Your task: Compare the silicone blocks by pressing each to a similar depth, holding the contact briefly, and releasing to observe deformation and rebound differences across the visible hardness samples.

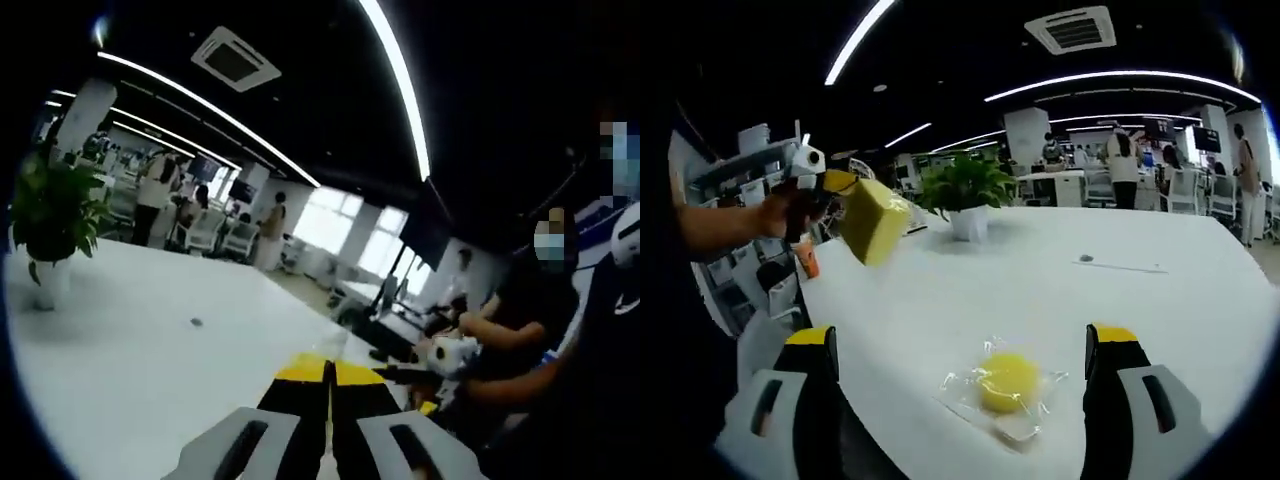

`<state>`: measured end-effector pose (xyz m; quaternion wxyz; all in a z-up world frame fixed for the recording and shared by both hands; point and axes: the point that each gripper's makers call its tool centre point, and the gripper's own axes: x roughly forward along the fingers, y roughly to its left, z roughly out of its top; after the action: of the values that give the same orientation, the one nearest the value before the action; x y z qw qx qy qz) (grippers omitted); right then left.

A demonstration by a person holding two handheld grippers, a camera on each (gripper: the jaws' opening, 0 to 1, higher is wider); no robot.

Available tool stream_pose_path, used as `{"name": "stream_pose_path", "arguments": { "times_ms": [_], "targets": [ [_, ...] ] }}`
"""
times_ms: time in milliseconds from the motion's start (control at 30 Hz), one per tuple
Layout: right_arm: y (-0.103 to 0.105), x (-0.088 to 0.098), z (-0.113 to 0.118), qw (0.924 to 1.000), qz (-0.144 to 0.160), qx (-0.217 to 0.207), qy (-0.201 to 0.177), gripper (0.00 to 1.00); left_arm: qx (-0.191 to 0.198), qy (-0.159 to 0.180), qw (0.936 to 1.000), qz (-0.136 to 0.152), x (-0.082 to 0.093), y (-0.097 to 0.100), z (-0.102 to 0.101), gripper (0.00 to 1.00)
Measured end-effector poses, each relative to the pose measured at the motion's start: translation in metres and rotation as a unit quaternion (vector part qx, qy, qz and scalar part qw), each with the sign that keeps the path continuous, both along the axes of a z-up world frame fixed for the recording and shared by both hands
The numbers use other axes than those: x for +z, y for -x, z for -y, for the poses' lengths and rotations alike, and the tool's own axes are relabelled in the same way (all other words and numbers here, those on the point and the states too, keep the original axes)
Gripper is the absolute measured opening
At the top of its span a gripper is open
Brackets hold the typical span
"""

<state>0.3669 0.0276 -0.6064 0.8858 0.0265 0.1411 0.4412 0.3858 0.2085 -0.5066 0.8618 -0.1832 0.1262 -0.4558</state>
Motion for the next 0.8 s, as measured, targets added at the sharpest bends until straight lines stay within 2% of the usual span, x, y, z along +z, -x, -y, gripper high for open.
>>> {"name": "stream_pose_path", "arguments": {
  "times_ms": [100, 200, 267, 333, 400, 533, 600, 667, 800],
  "targets": [
    [-0.002, 0.025, -0.015, 0.9991, 0.010, 0.037, -0.016, 0.96, -0.008, 0.014, 0.9998, 0.008, 0.013, 0.005, 0.004, 0.00],
    [0.002, 0.045, -0.030, 0.9956, -0.002, 0.076, -0.054, 0.96, -0.017, 0.029, 0.9993, 0.014, 0.026, 0.011, 0.008, 0.00],
    [0.004, 0.053, -0.038, 0.9935, -0.001, 0.098, -0.058, 0.96, -0.029, 0.043, 0.9985, 0.017, 0.035, 0.017, 0.013, 0.00],
    [0.008, 0.057, -0.046, 0.9906, -0.004, 0.122, -0.062, 0.94, -0.034, 0.049, 0.9980, 0.021, 0.041, 0.021, 0.015, 0.00],
    [0.013, 0.065, -0.057, 0.9840, -0.013, 0.158, -0.081, 0.87, -0.043, 0.059, 0.9970, 0.024, 0.048, 0.026, 0.019, 0.00],
    [0.011, 0.072, -0.071, 0.9788, -0.020, 0.177, -0.101, 0.90, -0.056, 0.067, 0.9958, 0.029, 0.057, 0.031, 0.026, 0.00],
    [0.015, 0.077, -0.078, 0.9725, -0.027, 0.200, -0.116, 0.86, -0.063, 0.072, 0.9949, 0.030, 0.061, 0.033, 0.030, 0.00],
    [0.012, 0.078, -0.082, 0.9723, -0.023, 0.200, -0.119, 0.87, -0.069, 0.076, 0.9943, 0.031, 0.065, 0.034, 0.034, 0.00],
    [0.016, 0.082, -0.094, 0.9648, -0.029, 0.224, -0.135, 0.82, -0.082, 0.080, 0.9928, 0.034, 0.069, 0.036, 0.042, 0.00]
  ]
}}
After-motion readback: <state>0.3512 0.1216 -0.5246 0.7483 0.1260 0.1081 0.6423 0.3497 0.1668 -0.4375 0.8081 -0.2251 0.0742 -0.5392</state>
